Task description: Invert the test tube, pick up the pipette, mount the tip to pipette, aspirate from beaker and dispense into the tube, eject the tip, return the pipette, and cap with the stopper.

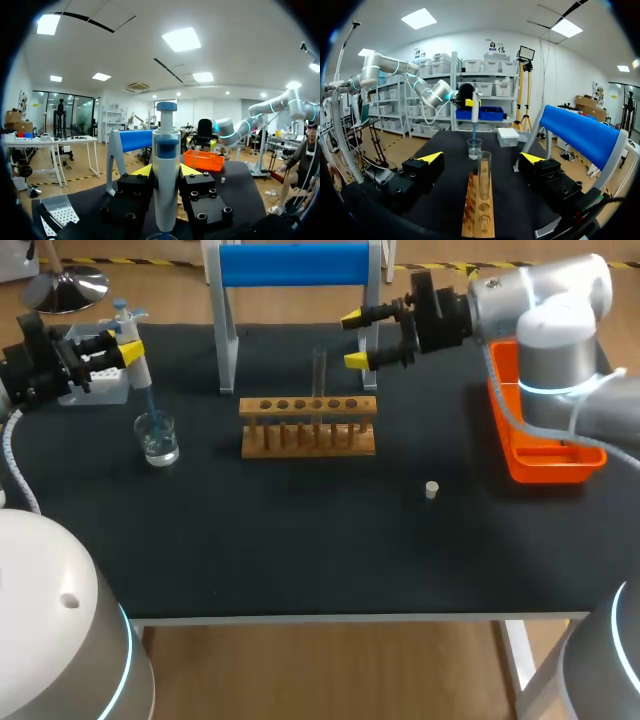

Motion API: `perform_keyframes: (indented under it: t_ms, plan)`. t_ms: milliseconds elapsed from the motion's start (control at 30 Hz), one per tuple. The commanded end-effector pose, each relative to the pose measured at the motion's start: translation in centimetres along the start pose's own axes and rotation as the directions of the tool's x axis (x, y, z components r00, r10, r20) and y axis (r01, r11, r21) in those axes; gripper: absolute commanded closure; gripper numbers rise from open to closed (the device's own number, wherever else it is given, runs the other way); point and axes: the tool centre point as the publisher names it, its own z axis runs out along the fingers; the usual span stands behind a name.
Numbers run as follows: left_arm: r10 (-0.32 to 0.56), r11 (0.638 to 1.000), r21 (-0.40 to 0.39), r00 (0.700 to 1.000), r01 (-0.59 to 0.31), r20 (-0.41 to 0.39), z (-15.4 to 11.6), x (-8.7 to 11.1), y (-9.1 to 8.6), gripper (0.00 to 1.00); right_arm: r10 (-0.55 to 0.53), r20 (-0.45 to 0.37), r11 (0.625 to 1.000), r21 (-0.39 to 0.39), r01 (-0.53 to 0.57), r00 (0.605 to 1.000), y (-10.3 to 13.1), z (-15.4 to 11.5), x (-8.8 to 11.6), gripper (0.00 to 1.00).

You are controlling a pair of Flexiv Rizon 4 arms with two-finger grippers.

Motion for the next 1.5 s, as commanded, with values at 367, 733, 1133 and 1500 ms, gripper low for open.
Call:
perform_keyframes:
  t_ms: [367, 733, 1133, 1500]
  plan:
    - [-0.001, 1.0, 0.001, 1.0, 0.001, -0.003, -0.1, 0.0, 0.0, 1.0, -0.028, -0.011, 0.996, 0.084, 0.029, 1.0, -2.7, 1.8, -0.7, 0.0]
    - [-0.001, 1.0, 0.001, 1.0, 0.001, -0.003, -0.1, 0.0, 0.0, 1.0, -0.074, -0.047, 0.981, 0.174, 0.082, 0.996, -3.5, 3.9, -1.0, 0.0]
    - [-0.001, 1.0, 0.001, 1.0, 0.001, -0.003, -0.1, 0.0, 0.0, 1.0, -0.08, -0.021, 0.962, 0.262, 0.082, 0.997, -3.8, 5.8, -1.1, 0.0]
    - [-0.001, 1.0, 0.001, 1.0, 0.001, -0.003, -0.1, 0.0, 0.0, 1.0, -0.083, 0.022, 0.955, 0.288, 0.073, 0.996, -4.5, 6.4, -0.9, 0.0]
